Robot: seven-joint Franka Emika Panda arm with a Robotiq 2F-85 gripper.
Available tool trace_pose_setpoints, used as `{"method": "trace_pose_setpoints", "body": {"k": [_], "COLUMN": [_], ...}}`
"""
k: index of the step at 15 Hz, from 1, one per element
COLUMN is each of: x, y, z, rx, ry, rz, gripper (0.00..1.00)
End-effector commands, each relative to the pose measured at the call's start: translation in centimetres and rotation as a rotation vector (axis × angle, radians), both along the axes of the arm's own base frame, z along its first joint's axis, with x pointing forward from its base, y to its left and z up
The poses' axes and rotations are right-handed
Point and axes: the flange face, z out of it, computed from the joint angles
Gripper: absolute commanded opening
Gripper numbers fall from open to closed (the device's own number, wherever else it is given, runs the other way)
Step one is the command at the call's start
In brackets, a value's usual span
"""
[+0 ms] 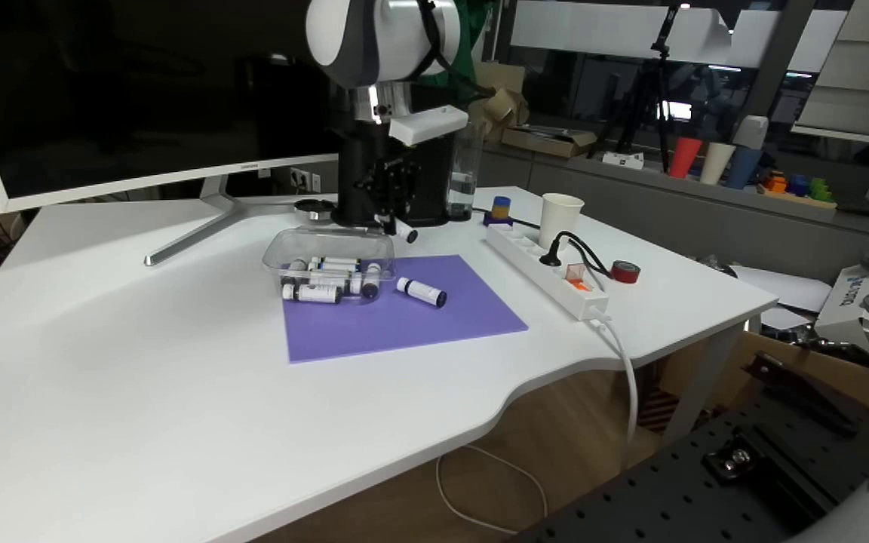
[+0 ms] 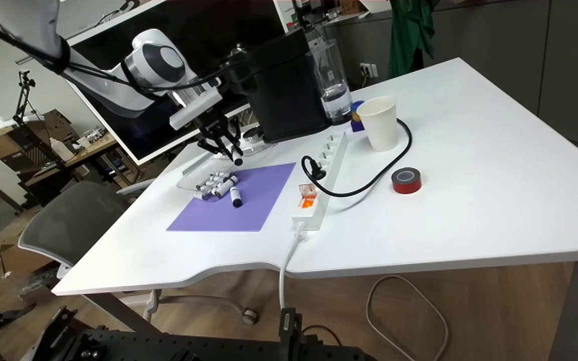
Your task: Put the bottles in the clear box
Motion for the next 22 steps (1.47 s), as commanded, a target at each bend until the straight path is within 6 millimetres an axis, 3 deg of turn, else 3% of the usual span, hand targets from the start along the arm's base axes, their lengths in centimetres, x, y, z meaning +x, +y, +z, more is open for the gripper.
{"method": "trace_pose_setpoints", "body": {"k": [1,9,10,11,18,22], "x": [-1.5,-2.2,-2.2,-2.2,-3.3,-4.7], "y": [2.6,8.0,8.3,8.4,6.6,3.8], "z": [1.9,0.6,0.4,0.2,0.7,2.2], "rx": [-0.019,-0.007,-0.008,-0.009,-0.021,-0.051], "ry": [-0.009,0.06,0.074,0.086,0.143,0.196], "rz": [0.066,0.187,0.19,0.192,0.18,0.129], "gripper": [0.07,0.07,0.52,0.52,0.98,1.0]}}
